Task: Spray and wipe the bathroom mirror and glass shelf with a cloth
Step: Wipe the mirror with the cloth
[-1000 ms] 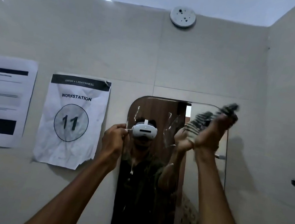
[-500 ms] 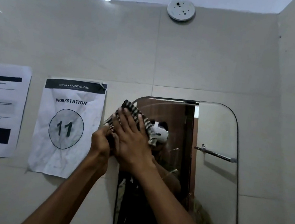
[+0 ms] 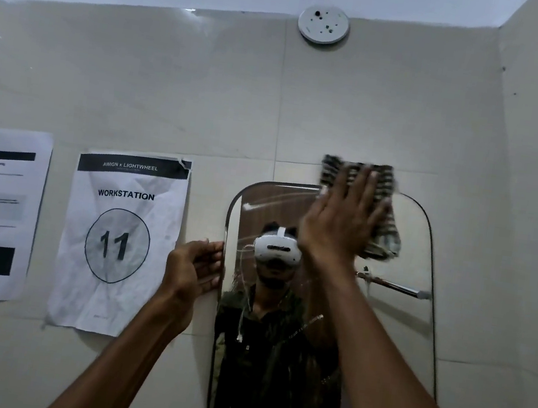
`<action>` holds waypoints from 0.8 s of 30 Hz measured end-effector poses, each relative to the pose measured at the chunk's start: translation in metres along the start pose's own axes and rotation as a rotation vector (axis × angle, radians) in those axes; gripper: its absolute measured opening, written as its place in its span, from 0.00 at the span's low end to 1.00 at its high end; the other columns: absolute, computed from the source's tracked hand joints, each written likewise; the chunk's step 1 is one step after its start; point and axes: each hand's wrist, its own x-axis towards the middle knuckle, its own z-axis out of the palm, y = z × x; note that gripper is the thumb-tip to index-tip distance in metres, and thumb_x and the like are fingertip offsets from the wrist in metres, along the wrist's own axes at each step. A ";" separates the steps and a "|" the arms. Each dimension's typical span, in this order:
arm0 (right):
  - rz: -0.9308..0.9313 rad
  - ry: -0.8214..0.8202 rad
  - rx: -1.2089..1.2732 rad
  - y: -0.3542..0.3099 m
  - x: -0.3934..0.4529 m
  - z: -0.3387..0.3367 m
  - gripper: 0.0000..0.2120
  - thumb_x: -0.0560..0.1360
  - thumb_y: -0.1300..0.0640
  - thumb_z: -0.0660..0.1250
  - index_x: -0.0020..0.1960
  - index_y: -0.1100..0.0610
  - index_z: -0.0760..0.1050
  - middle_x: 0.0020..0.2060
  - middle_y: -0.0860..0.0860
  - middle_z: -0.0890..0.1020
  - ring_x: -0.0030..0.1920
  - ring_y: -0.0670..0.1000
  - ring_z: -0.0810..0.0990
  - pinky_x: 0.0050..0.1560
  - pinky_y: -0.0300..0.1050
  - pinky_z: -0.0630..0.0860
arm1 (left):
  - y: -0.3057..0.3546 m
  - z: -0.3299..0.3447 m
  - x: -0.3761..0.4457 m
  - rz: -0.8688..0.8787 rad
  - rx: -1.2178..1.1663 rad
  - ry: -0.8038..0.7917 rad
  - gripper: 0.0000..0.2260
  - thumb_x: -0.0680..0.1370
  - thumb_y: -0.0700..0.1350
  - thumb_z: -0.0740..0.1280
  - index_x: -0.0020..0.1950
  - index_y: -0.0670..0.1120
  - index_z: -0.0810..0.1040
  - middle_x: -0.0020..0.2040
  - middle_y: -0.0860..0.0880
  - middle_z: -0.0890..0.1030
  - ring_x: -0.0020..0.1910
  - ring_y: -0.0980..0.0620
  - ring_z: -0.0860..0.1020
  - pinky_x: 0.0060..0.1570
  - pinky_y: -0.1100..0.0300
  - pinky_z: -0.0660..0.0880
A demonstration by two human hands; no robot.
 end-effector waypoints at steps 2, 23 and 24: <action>-0.269 -0.084 -0.009 -0.038 -0.017 0.008 0.31 0.83 0.48 0.49 0.84 0.51 0.45 0.83 0.56 0.45 0.83 0.56 0.42 0.80 0.65 0.38 | -0.001 0.007 -0.002 0.019 -0.008 0.022 0.14 0.82 0.46 0.57 0.45 0.43 0.81 0.40 0.47 0.80 0.41 0.50 0.76 0.43 0.56 0.72; -0.478 -0.093 0.013 -0.043 -0.045 0.014 0.32 0.82 0.52 0.54 0.84 0.49 0.49 0.83 0.55 0.46 0.83 0.55 0.42 0.80 0.65 0.40 | -0.001 0.002 0.003 -0.003 0.023 0.037 0.16 0.83 0.49 0.57 0.50 0.42 0.82 0.46 0.44 0.80 0.48 0.47 0.77 0.45 0.54 0.73; -0.648 -0.161 -0.021 -0.044 -0.051 0.015 0.32 0.82 0.50 0.55 0.84 0.49 0.49 0.83 0.54 0.46 0.83 0.54 0.42 0.80 0.65 0.40 | -0.003 0.008 0.003 -0.002 0.011 0.053 0.16 0.83 0.48 0.56 0.48 0.43 0.81 0.45 0.45 0.80 0.46 0.48 0.77 0.43 0.55 0.72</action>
